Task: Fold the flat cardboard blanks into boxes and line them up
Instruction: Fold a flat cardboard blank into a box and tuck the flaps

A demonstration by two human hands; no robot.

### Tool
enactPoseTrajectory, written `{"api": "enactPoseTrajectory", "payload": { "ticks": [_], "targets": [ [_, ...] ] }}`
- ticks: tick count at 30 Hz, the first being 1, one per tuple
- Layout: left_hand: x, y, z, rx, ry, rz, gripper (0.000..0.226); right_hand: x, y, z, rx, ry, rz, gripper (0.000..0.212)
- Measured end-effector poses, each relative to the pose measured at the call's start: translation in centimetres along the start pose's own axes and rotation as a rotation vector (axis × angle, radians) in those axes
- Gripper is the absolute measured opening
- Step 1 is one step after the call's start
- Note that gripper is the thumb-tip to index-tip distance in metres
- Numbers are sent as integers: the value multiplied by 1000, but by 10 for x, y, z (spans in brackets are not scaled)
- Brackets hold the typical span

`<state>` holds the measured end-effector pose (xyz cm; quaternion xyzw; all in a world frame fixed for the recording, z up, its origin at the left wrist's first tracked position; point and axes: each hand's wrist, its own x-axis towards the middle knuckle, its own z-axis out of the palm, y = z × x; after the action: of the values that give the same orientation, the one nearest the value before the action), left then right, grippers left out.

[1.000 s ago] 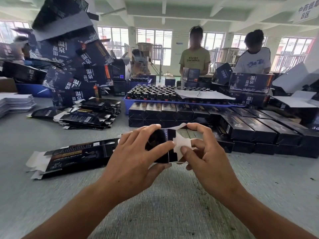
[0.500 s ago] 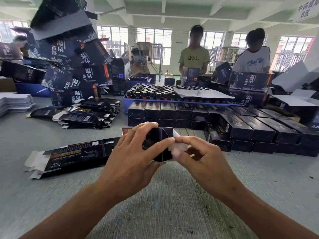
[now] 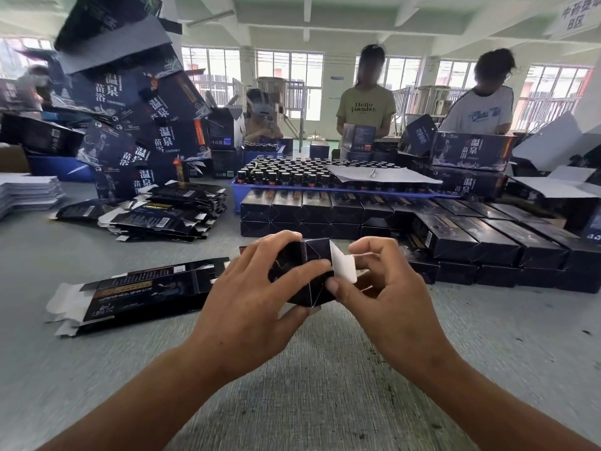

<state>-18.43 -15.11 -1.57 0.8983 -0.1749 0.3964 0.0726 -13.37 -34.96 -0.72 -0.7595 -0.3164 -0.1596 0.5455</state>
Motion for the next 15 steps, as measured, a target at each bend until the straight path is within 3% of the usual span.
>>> {"api": "enactPoseTrajectory", "payload": {
  "ticks": [9,15],
  "targets": [
    [-1,4,2,-61,58,-82,91,-1,-5,-2,47,-61,-1,18],
    [-1,9,5,-62,59,-85,87,3,-3,-2,55,-44,73,16]
  ]
}}
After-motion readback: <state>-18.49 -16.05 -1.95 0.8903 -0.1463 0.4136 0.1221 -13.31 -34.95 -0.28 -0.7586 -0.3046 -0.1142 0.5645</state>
